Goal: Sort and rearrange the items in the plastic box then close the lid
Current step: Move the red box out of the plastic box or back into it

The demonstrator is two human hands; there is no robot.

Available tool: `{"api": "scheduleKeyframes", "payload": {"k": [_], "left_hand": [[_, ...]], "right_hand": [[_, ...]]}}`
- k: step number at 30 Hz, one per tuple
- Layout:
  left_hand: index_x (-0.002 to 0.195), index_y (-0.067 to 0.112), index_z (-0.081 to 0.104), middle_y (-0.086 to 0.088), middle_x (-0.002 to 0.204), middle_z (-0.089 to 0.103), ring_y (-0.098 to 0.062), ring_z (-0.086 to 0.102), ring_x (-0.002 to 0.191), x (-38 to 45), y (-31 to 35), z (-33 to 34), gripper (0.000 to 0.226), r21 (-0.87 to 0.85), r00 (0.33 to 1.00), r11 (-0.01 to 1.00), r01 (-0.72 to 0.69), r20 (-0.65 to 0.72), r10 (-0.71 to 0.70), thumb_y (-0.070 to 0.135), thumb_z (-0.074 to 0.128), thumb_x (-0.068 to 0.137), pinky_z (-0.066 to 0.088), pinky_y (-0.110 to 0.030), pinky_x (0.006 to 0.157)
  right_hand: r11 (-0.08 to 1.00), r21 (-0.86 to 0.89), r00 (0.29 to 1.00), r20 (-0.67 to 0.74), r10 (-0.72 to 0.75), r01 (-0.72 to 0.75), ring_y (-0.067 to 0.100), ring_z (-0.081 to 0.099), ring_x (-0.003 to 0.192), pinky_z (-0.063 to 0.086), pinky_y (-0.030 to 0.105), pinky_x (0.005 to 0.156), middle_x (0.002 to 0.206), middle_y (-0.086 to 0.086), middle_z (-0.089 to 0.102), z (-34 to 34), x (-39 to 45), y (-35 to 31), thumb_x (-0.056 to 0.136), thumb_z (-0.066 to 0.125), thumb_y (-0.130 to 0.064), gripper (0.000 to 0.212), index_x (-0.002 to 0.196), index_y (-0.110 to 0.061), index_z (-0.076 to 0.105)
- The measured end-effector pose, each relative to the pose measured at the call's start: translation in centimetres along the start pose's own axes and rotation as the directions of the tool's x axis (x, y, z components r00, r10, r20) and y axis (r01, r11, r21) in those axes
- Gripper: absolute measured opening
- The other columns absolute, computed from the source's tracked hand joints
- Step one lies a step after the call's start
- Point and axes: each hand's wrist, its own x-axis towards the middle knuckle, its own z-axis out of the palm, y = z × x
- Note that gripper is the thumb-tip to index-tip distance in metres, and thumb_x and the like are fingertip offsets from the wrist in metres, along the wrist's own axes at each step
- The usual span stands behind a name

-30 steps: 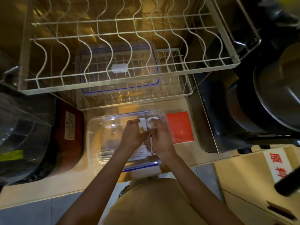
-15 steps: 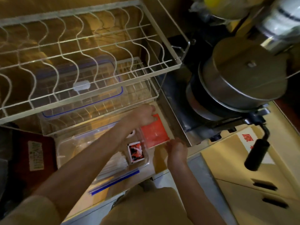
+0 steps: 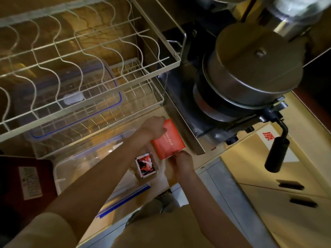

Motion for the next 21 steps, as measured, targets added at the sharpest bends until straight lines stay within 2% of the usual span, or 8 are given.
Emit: {"api": "scheduleKeyframes", "payload": {"k": [4, 8, 12, 14, 16, 18, 21], "left_hand": [[0.126, 0.006, 0.049, -0.019, 0.127, 0.059, -0.032, 0.055, 0.116, -1.4, 0.6, -1.7, 0.040, -0.110, 0.992, 0.992, -0.067, -0.116, 0.054, 0.020, 0.052, 0.088, 0.042, -0.035, 0.094], [0.132, 0.011, 0.045, -0.016, 0.129, 0.058, -0.030, 0.057, 0.112, -4.0, 0.7, -3.5, 0.045, -0.258, 0.973, 0.963, -0.078, -0.232, 0.016, 0.020, 0.053, 0.089, 0.044, -0.031, 0.089], [0.131, 0.013, 0.045, -0.015, 0.126, 0.057, -0.029, 0.057, 0.109, -6.8, 0.0, -3.8, 0.046, -0.385, 0.925, 0.923, -0.018, -0.356, -0.130, 0.026, 0.055, 0.088, 0.041, -0.027, 0.082], [0.132, 0.015, 0.044, -0.014, 0.126, 0.056, -0.029, 0.057, 0.109, -8.4, -0.9, -3.8, 0.048, -0.469, 0.895, 0.883, 0.025, -0.383, -0.229, 0.030, 0.056, 0.088, 0.044, -0.032, 0.086], [0.131, 0.016, 0.045, -0.011, 0.123, 0.056, -0.027, 0.057, 0.105, -10.5, -2.0, -3.9, 0.048, -0.567, 0.853, 0.823, 0.030, -0.415, -0.318, 0.028, 0.057, 0.087, 0.044, -0.031, 0.083], [0.129, 0.016, 0.047, -0.007, 0.114, 0.057, -0.021, 0.055, 0.095, -12.6, -3.4, -3.6, 0.045, -0.624, 0.795, 0.782, 0.006, -0.471, -0.382, 0.023, 0.059, 0.087, 0.042, -0.028, 0.078], [0.127, 0.017, 0.049, -0.001, 0.108, 0.058, -0.016, 0.055, 0.091, -15.5, -5.5, -2.2, 0.043, -0.670, 0.699, 0.742, 0.016, -0.523, -0.487, 0.022, 0.060, 0.085, 0.043, -0.027, 0.074]], "right_hand": [[0.985, 0.170, 1.000, -0.007, -0.022, 0.022, 0.020, 0.057, 0.073, 0.048, 0.031, 0.066, 0.081, 0.007, 0.060, -1.3, -0.1, -1.1, 0.092, 0.042, -0.009, 0.017, 0.081, -0.015, 0.054], [0.981, 0.172, 0.996, 0.009, -0.086, 0.084, 0.018, 0.057, 0.074, 0.044, 0.029, 0.062, 0.081, 0.005, 0.060, -1.6, -0.4, -2.5, 0.094, 0.042, -0.014, 0.017, 0.082, -0.016, 0.054], [0.977, 0.098, 0.978, 0.070, -0.194, 0.187, 0.015, 0.058, 0.073, 0.045, 0.027, 0.065, 0.077, 0.002, 0.061, -0.5, -1.9, -3.7, 0.094, 0.043, -0.017, 0.019, 0.079, -0.017, 0.055], [0.969, 0.048, 0.963, 0.106, -0.247, 0.243, 0.014, 0.059, 0.074, 0.044, 0.027, 0.064, 0.079, 0.001, 0.062, 0.2, -2.2, -3.9, 0.093, 0.047, -0.020, 0.016, 0.080, -0.020, 0.056], [0.960, -0.020, 0.943, 0.195, -0.270, 0.279, 0.013, 0.060, 0.076, 0.042, 0.026, 0.063, 0.082, 0.000, 0.063, 1.1, -2.4, -4.0, 0.091, 0.050, -0.025, 0.012, 0.084, -0.021, 0.058], [0.949, -0.075, 0.913, 0.305, -0.272, 0.307, 0.012, 0.060, 0.073, 0.043, 0.024, 0.060, 0.081, -0.001, 0.064, 2.4, -2.8, -3.9, 0.089, 0.053, -0.028, 0.011, 0.086, -0.021, 0.061], [0.924, -0.135, 0.867, 0.418, -0.273, 0.357, 0.010, 0.062, 0.068, 0.047, 0.020, 0.054, 0.081, -0.002, 0.066, 4.5, -3.8, -3.1, 0.087, 0.056, -0.022, 0.011, 0.093, -0.019, 0.064]]}}
